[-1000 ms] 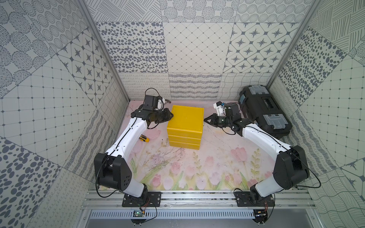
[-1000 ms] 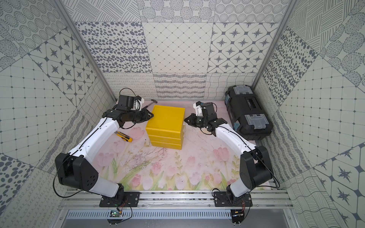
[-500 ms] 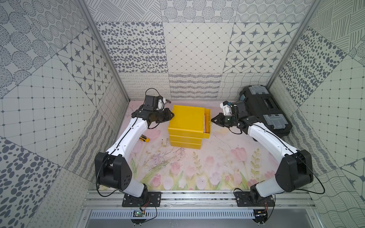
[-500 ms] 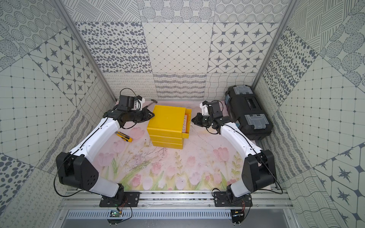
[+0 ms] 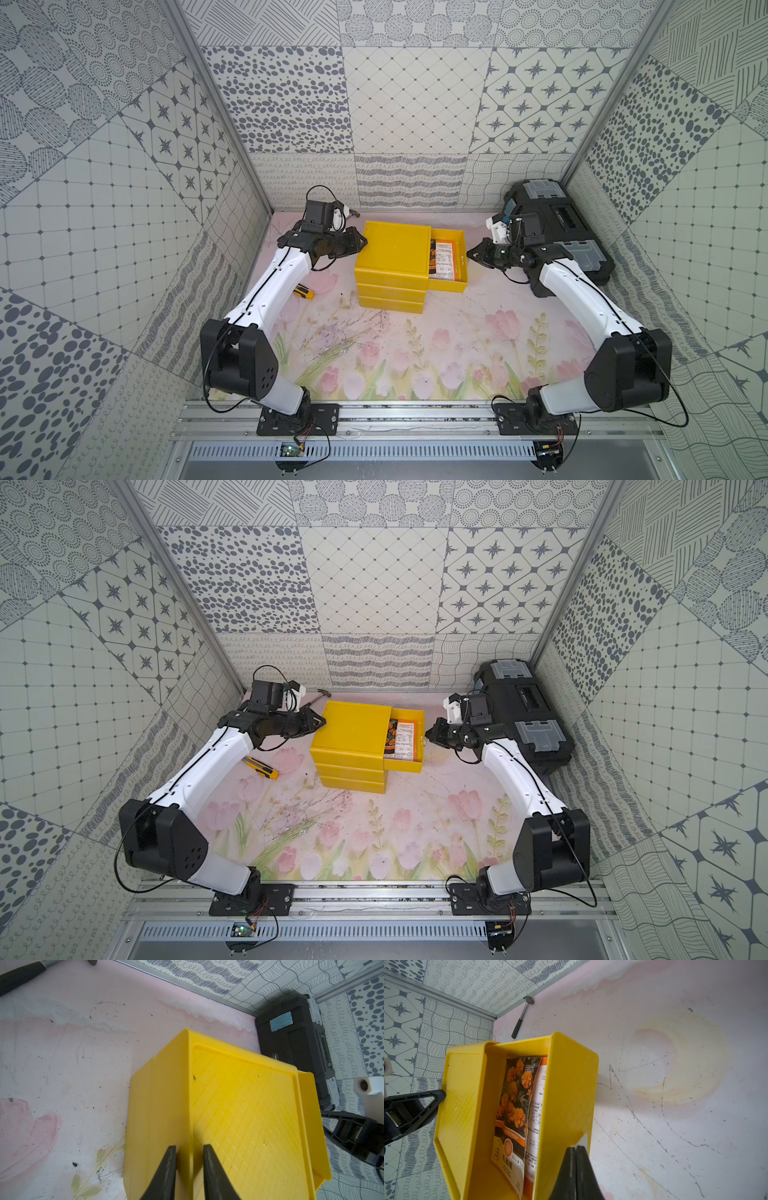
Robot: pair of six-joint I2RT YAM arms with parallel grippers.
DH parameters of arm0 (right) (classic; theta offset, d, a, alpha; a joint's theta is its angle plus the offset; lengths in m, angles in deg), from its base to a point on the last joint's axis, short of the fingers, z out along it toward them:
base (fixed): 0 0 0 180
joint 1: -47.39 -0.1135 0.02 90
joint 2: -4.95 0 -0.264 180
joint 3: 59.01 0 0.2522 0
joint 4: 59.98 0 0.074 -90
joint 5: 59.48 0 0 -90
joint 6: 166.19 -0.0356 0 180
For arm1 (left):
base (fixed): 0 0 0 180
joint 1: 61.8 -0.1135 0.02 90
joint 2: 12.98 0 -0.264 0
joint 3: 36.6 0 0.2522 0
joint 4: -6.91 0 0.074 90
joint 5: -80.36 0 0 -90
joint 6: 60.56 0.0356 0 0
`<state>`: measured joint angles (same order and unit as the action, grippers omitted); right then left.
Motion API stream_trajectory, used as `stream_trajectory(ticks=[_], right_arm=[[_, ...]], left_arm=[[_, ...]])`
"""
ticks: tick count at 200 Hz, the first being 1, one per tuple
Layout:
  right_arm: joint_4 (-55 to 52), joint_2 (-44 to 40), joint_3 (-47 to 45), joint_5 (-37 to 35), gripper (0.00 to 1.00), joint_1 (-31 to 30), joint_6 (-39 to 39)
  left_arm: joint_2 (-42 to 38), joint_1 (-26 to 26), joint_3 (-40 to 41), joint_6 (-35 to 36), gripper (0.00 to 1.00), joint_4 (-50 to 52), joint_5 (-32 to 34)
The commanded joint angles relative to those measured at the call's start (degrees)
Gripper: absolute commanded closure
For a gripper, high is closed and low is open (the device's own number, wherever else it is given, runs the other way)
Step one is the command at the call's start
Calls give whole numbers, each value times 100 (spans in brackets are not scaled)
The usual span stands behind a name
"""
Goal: Take the seed bags out of the drawer
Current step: Open the drawer in the storage box.
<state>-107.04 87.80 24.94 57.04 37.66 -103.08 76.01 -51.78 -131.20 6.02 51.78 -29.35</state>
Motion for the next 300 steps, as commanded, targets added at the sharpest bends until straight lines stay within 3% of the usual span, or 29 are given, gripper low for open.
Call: stream_trajectory(ticks=[1,87,126,160,196,233,300], right_arm=[[175,-241,-32,161,100,110,131],[166,-87,65,15,100,174,123],[150,-139,20,-235,72,183,131],[17,-264,93,-654,54,193,122],[-125,-641,261,-981,54,142,28],[-185,-841,680,-1110,52,-320,-139],[-121,-154,1078,-1734,52,-1481,-313]], left_arm=[[126,24,108,158,76,817,257],[104,21,179,145,76,782,222],[105,17,223,146,76,751,201],[105,17,224,146,76,721,178],[110,20,235,165,76,717,173],[91,17,245,163,76,710,164],[22,15,310,196,74,703,183]])
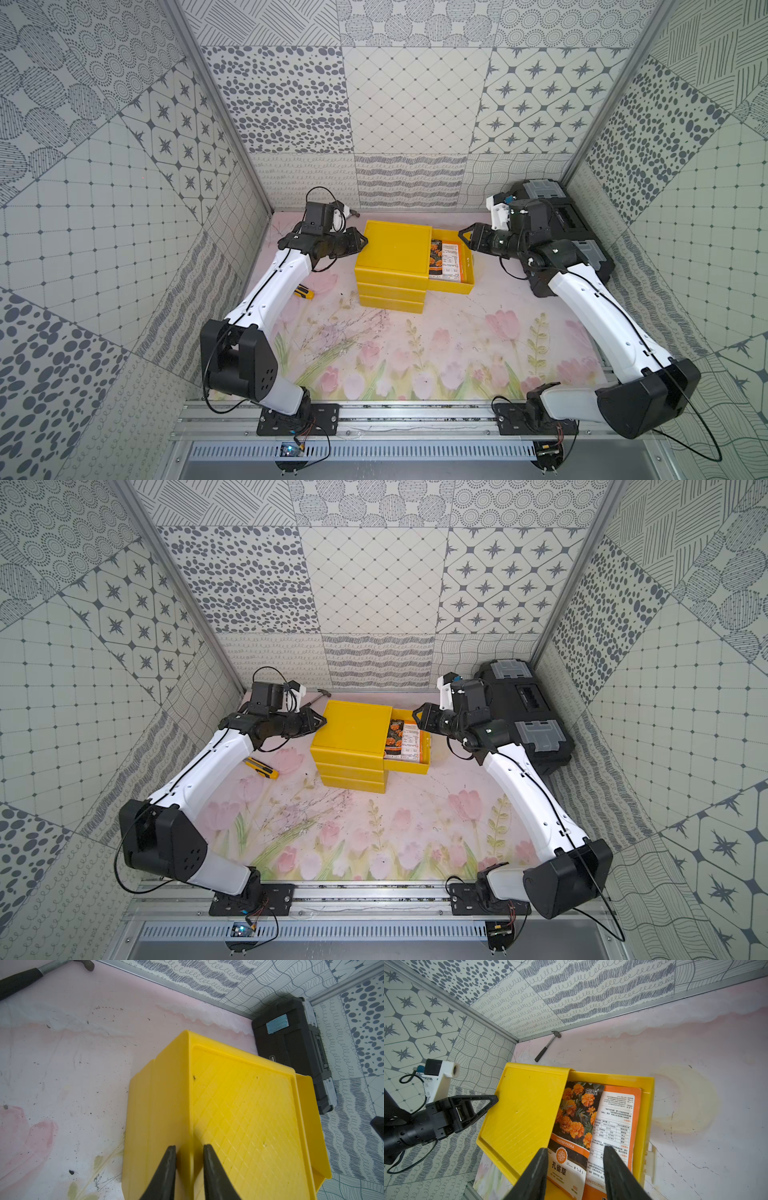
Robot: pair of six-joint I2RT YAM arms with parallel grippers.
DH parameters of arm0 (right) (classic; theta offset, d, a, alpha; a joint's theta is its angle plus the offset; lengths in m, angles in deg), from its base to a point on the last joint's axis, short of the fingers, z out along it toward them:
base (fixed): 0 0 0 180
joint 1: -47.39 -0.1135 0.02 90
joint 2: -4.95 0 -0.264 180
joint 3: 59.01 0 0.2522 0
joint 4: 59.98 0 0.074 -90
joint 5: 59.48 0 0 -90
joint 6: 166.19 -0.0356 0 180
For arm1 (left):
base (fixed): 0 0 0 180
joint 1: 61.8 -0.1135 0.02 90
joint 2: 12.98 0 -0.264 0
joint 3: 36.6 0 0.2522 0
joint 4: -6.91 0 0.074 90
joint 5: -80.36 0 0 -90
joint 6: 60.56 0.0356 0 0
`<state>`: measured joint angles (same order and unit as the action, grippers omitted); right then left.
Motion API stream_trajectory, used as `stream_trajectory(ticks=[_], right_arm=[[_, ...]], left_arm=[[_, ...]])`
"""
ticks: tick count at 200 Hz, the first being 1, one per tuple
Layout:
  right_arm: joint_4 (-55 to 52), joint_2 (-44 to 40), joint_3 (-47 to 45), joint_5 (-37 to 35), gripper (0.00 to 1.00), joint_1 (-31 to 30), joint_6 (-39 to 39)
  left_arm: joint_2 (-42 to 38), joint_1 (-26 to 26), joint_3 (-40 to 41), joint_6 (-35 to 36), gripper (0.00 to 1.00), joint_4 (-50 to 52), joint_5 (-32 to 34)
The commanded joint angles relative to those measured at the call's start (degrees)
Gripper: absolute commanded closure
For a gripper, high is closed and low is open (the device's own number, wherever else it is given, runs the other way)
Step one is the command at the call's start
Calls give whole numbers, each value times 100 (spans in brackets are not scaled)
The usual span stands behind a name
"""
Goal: Take the seed bags out of the drawer
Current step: Open the drawer in the storage box, then pick up the seed packet from the drawer.
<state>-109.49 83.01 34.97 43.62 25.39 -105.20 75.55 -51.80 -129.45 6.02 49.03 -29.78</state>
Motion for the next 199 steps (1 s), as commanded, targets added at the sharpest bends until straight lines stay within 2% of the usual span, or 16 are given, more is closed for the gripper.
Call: stream_trajectory(ticks=[1,144,199], right_arm=[[131,342,73,-394,52,-262,-103],[64,1776,551,-998,54,-612,-174],[41,2102,705,-928,61,-656,-197]], left_arm=[[72,18,137,192,74,978,224],[18,22,271,93,74,846,138],[20,21,283,84,74,842,115]])
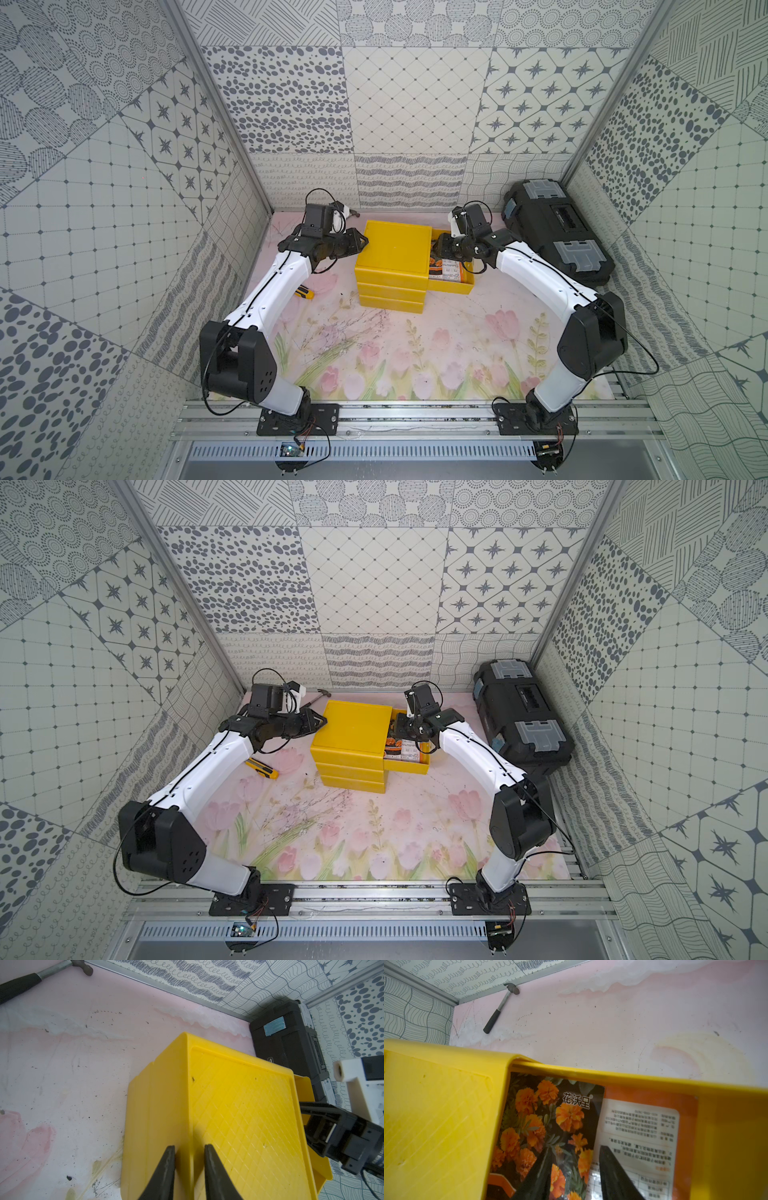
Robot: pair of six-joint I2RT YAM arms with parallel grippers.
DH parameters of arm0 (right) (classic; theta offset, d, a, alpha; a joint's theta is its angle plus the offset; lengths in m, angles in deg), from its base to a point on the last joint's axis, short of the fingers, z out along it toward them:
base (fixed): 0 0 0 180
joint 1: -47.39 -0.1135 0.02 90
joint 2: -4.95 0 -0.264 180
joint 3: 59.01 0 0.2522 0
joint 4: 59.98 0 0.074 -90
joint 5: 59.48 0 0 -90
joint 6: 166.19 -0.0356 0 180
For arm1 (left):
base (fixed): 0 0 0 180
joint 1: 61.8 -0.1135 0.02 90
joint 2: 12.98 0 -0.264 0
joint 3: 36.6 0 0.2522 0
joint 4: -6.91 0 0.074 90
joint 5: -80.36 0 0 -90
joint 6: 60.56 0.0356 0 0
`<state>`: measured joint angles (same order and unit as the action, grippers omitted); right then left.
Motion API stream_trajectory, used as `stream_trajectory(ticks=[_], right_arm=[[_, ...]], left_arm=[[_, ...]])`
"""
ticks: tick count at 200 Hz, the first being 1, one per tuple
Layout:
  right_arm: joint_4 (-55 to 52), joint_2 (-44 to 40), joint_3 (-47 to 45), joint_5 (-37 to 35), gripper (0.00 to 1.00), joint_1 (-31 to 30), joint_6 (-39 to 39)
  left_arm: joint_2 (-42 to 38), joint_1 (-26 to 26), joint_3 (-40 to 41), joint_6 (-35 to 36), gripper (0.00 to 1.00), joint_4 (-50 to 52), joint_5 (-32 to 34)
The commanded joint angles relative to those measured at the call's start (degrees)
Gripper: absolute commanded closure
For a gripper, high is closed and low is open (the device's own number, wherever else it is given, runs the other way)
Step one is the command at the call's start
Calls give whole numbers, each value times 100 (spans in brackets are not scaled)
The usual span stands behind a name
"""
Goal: Take the seed bags out of the drawer
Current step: Pick up the seed packet from the drawer.
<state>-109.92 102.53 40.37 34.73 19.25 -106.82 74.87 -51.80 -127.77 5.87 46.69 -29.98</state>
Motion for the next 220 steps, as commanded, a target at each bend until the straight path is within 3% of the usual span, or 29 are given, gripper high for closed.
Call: stream_trajectory(ticks=[1,70,115,220], right_arm=[[85,149,165,-36,61,-42,-37],[348,119,-71,319,80,-41,-356],[682,-184,-288,563,100,-6,-584],[132,-1081,-133,535,100,396,-47]], left_arm=[[85,25,118,99,74,1074,135],[85,25,114,98,74,1078,134],[82,20,134,99,73,1085,135],[49,21,156,103,73,1084,139]])
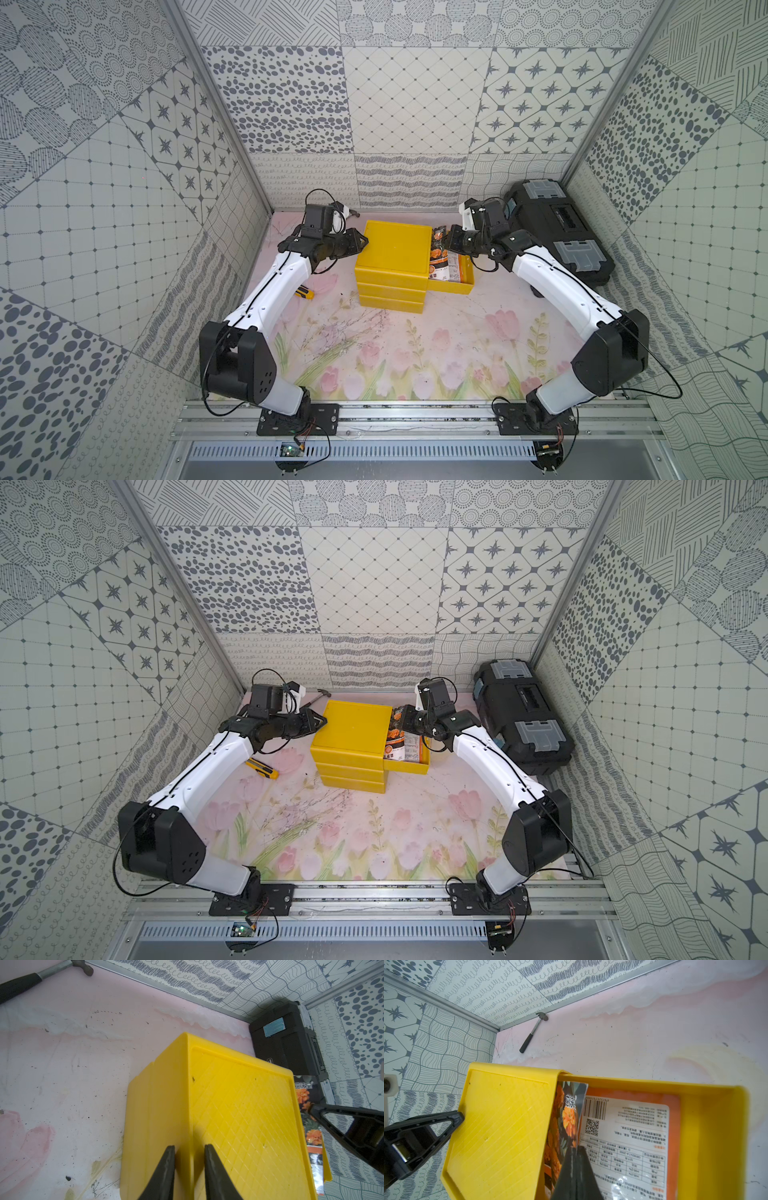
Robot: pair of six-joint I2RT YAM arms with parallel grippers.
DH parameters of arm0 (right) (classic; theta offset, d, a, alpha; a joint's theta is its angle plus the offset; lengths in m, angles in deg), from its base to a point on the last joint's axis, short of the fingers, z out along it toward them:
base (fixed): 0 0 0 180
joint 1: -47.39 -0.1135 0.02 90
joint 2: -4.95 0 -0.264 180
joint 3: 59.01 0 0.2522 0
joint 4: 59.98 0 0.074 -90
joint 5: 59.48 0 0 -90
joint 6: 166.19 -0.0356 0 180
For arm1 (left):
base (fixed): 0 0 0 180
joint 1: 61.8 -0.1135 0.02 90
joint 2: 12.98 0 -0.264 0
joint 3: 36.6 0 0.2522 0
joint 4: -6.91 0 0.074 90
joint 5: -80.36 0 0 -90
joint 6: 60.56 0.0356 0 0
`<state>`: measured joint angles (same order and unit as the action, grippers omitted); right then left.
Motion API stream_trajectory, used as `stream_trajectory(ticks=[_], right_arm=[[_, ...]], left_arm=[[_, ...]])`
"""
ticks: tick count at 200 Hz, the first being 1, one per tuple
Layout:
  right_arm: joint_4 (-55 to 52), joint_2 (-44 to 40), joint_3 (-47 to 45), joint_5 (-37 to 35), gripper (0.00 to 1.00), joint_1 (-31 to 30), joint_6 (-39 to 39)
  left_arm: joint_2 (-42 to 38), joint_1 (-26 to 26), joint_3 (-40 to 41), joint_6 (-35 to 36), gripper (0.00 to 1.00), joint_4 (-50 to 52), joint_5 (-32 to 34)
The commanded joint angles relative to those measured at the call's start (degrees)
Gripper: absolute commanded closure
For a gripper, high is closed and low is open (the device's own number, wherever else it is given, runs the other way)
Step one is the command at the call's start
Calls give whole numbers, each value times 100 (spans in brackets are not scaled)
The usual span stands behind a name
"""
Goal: Take the seed bags out of the drawer
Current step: Pick up the seed packet from the drawer, then place the seed packet at the center of the board.
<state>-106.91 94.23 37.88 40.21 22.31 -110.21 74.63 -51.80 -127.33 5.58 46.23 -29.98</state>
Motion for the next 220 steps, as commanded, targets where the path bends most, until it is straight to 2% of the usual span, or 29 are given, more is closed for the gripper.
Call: stream_trajectory(ticks=[1,42,89,146,180,206,220], right_arm=[[-176,-260,112,-17,100,95,296],[-199,-747,-16,213,100,466,413],[-200,-1156,78,822,100,1119,401],[-225,-1661,36,763,100,2019,602],[-471,-1764,-97,118,100,2401,998],[-512,-1818,-488,-622,100,2478,1268],[-491,-1721,-718,-741,100,2508,1301]], left_arm=[[72,25,112,129,73,1133,137],[85,20,105,135,73,1133,145],[104,20,81,158,73,1162,137],[96,26,51,168,73,1181,134],[94,20,57,175,73,1190,111],[88,20,56,183,73,1197,119],[89,24,54,175,73,1199,119]])
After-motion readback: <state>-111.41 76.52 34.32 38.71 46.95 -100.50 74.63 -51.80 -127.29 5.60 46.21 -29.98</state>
